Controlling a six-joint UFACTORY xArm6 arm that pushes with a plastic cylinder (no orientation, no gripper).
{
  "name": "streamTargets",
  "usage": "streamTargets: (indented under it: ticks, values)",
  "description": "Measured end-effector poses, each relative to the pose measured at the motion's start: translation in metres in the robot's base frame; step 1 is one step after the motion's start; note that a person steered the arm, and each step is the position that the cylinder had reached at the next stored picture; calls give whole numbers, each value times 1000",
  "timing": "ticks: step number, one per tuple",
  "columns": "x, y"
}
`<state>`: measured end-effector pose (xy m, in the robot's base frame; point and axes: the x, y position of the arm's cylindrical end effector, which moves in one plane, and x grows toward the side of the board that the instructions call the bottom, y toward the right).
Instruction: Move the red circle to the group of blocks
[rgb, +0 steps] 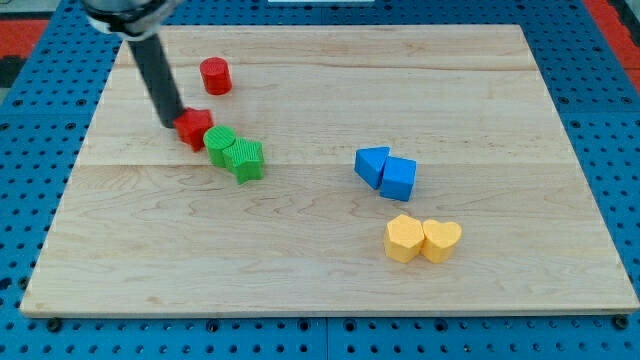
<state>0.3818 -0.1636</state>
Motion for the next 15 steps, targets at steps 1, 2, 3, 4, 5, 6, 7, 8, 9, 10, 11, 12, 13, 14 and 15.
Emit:
streamTargets:
  ticks: [1,2,3,4,5,6,7,8,9,10,11,12,13,14,15]
  values:
    - [-57,-3]
    - [-130,-20]
    - [-140,34]
    - [-84,34]
    - [-144,33]
    - [-121,-18]
    - [-83,-12]
    - [-64,18]
    - [-28,72]
    - [-19,94]
    - [-16,114]
    - [0,147]
    - [15,147]
    - [5,143]
    - [2,122]
